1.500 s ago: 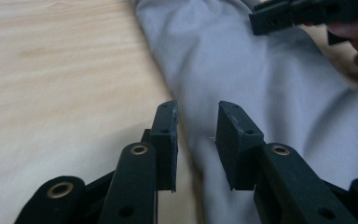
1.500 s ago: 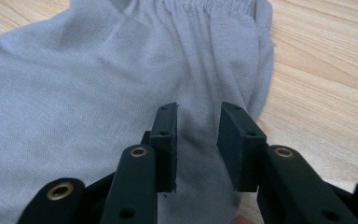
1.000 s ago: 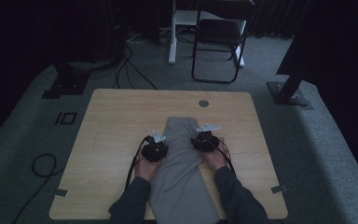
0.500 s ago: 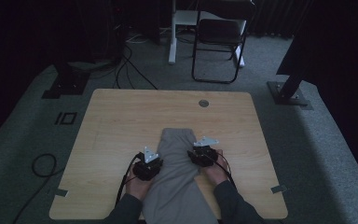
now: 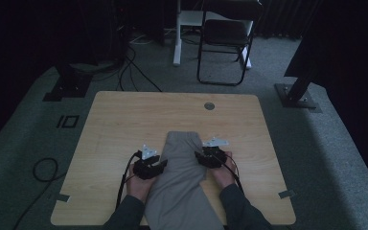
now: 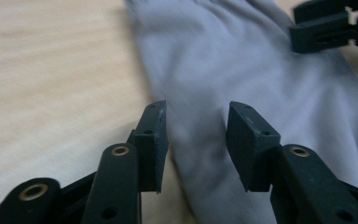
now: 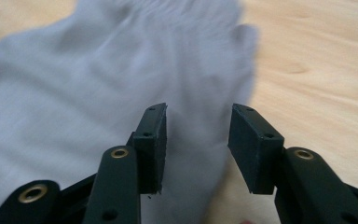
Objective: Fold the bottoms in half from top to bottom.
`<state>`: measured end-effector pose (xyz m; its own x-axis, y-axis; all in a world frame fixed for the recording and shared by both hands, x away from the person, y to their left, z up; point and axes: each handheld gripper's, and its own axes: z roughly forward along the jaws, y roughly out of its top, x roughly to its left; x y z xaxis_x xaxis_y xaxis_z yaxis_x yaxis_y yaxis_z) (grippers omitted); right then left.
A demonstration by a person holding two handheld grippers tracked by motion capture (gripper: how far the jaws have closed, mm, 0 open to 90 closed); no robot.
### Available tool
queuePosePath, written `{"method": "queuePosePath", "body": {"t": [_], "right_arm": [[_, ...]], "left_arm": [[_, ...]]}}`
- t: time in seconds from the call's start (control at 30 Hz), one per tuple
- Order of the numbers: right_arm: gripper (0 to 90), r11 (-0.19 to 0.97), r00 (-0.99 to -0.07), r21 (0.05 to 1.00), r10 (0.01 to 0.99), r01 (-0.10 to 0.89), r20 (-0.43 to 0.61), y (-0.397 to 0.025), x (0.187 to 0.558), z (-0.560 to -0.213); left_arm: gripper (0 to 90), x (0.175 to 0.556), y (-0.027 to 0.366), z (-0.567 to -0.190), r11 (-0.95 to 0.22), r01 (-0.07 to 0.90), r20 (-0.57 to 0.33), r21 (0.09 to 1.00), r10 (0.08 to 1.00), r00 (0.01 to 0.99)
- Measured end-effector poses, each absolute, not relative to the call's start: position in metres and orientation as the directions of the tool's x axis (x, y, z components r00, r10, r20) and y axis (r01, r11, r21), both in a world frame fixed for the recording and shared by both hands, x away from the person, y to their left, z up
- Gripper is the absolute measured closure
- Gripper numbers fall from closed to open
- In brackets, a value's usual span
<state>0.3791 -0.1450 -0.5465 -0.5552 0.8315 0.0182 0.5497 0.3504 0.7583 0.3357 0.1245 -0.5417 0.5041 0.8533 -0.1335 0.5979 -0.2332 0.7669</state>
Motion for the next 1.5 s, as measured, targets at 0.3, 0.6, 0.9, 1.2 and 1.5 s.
{"method": "queuePosePath", "body": {"t": [0.3, 0.6, 0.9, 1.2, 1.5], "right_arm": [[50.7, 0.254, -0.473, 0.741, 0.875, 0.622, 0.098, -0.144, 0.409, -0.536], [48.6, 0.337, -0.477, 0.682, 0.879, 0.649, 0.019, -0.123, 0.428, -0.547], [76.8, 0.376, -0.512, 0.639, 0.858, 0.671, 0.033, -0.114, 0.443, -0.540], [88.0, 0.301, -0.499, 0.624, 0.850, 0.721, 0.167, -0.121, 0.465, -0.540], [88.3, 0.229, -0.526, 0.754, 0.832, 0.615, 0.177, -0.125, 0.479, -0.479]], "left_arm": [[52.0, 0.387, 0.105, -0.540, -0.242, 0.642, -0.110, 0.728, 0.882, 0.458], [50.6, 0.406, 0.093, -0.549, -0.266, 0.659, -0.060, 0.704, 0.902, 0.428], [72.3, 0.416, 0.088, -0.543, -0.319, 0.677, -0.053, 0.664, 0.882, 0.467], [87.0, 0.428, 0.097, -0.541, -0.264, 0.701, -0.103, 0.663, 0.895, 0.434], [87.2, 0.441, 0.112, -0.476, -0.204, 0.598, -0.094, 0.775, 0.899, 0.428]]}}
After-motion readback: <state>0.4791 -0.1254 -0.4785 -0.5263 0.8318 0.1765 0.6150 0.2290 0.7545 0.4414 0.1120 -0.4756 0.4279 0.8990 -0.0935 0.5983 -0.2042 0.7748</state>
